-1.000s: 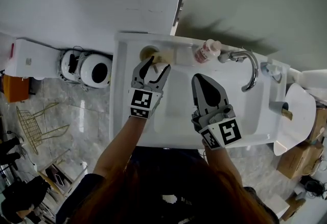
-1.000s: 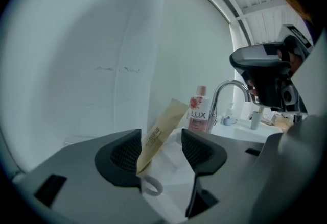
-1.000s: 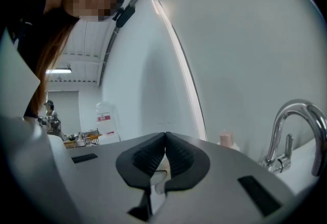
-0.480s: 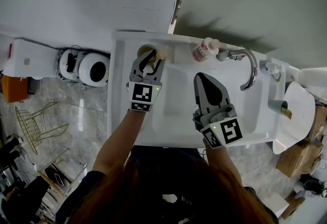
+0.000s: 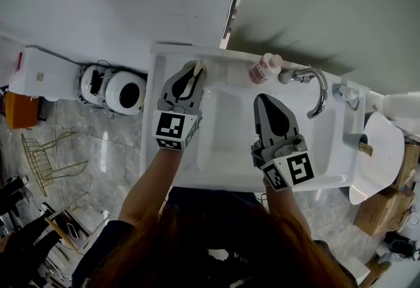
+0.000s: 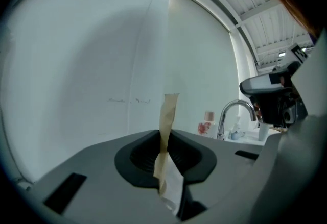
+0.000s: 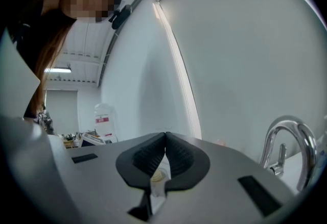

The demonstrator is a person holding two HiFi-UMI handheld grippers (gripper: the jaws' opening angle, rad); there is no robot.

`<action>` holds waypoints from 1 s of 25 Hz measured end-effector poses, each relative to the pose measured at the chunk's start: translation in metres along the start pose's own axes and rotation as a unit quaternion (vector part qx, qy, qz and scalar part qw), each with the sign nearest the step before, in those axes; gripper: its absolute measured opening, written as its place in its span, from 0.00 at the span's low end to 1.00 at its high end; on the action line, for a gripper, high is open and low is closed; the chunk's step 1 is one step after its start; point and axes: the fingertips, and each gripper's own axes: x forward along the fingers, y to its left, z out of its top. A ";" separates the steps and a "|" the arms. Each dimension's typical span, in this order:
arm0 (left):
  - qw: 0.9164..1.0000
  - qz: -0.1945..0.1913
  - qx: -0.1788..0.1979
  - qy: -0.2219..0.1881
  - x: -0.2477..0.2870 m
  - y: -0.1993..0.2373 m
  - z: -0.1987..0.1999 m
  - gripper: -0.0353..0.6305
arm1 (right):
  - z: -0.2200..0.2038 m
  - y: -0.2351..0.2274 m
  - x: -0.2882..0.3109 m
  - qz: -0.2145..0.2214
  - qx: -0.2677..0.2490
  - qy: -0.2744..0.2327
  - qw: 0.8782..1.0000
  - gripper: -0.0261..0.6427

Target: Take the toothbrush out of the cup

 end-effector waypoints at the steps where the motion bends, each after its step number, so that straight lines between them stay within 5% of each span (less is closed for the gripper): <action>1: 1.000 0.001 -0.001 -0.009 -0.004 0.000 0.008 0.15 | 0.003 0.000 -0.001 -0.001 -0.002 -0.003 1.000 0.06; 14: 0.994 0.005 0.020 -0.111 -0.087 -0.020 0.114 0.14 | 0.048 0.008 -0.038 -0.016 -0.037 -0.051 0.998 0.06; 25: 0.991 -0.004 0.044 -0.125 -0.119 -0.046 0.127 0.14 | 0.064 0.016 -0.074 -0.030 -0.053 -0.077 0.995 0.06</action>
